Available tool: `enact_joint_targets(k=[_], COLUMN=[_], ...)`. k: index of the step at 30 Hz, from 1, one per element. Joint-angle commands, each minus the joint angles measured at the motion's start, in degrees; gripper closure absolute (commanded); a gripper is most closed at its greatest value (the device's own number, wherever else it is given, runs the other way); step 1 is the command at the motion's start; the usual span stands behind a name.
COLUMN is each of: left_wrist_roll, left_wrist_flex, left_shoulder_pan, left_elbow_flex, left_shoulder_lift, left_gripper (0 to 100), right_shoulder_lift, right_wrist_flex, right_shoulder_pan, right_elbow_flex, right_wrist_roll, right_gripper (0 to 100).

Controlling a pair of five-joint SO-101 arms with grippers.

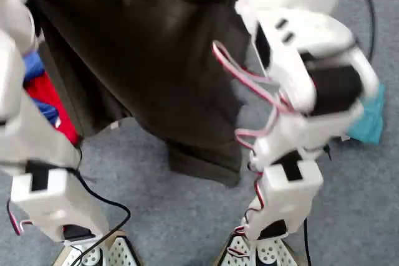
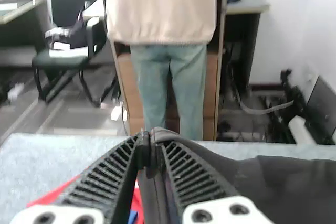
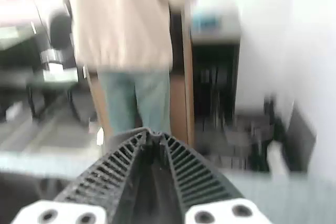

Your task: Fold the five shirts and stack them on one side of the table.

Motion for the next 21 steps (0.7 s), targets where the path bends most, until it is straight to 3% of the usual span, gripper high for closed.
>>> enact_joint_targets(k=[1, 7, 12, 21], left_wrist_roll=[-0.44, -0.44, -4.75, -6.07], left_wrist_flex=[0.53, 0.62, 0.62, 0.53], left_shoulder_pan=[0.57, 0.48, -7.16, -7.34], left_elbow_flex=[-2.07, 0.31, 20.26, 48.13], left_shoulder_lift=[-7.74, -19.78, -35.6, -63.65], left_gripper=[97, 97, 97, 97], right_shoulder_lift=[-7.96, -15.25, -19.56, -25.01], right_wrist_flex=[-6.42, -14.59, -19.69, -24.79], right_shoulder_pan=[0.53, 0.53, 0.62, 1.14], right_elbow_flex=[-1.27, -1.19, -1.19, 1.27], right_wrist_roll=[2.81, 4.22, 4.22, 10.99], right_gripper=[98.5, 98.5, 98.5, 98.5])
